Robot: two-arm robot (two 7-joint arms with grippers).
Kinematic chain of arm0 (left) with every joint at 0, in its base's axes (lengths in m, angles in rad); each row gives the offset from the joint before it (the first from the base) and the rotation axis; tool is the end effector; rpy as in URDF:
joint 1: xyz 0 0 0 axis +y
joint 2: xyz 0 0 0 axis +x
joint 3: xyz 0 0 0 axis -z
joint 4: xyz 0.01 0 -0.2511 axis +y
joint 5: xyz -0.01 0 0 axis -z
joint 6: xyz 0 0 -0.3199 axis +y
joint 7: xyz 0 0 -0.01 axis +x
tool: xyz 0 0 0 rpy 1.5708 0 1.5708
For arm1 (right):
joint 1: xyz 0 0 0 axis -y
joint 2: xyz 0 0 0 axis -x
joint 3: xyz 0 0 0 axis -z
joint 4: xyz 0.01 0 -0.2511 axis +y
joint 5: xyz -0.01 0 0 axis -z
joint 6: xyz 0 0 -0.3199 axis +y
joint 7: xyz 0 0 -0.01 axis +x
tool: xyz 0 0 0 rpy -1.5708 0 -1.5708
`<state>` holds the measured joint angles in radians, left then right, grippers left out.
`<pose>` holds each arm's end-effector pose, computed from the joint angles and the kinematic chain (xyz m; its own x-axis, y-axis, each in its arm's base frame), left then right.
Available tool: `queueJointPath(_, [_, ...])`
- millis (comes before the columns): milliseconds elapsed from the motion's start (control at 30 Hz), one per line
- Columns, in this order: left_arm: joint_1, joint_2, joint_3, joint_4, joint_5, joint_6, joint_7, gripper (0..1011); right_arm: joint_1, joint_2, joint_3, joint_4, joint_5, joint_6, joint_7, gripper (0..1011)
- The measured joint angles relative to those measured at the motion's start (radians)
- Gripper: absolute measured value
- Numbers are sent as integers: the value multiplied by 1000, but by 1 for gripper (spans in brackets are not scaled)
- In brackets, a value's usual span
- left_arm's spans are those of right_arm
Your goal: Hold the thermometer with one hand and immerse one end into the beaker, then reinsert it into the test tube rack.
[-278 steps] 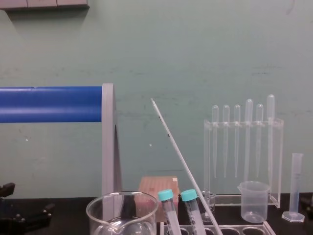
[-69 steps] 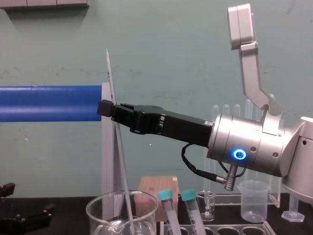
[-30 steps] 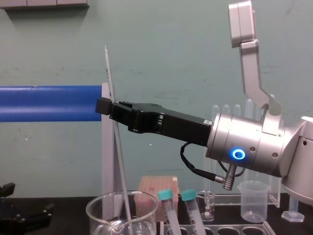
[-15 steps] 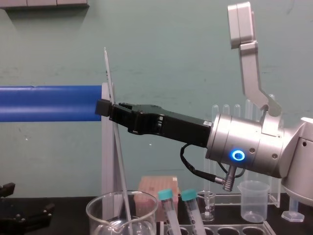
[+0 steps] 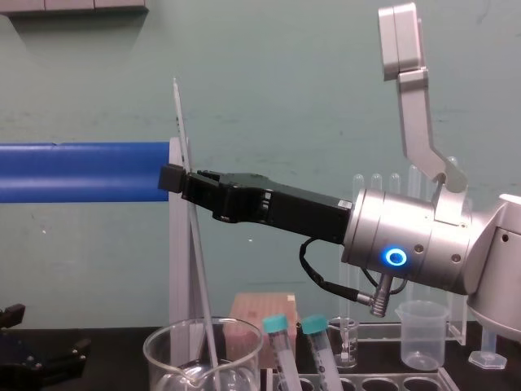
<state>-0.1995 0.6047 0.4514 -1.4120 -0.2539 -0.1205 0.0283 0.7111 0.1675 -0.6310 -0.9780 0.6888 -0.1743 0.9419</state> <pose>0.3622 0.0576 -0.2730 0.2923 0.8803 0.3737 -0.9553 0.2873 0.0703 0.4735 0.0874 -0.2040 0.9694 -0.2455 -0.0007 0.2396 0.9456 0.2202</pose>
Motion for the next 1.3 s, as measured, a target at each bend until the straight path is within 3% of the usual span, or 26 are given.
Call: queueJointPath(1300, [0, 0, 0, 0, 0, 0, 0, 1008, -14, 7, -10, -31, -3, 8, -8, 52])
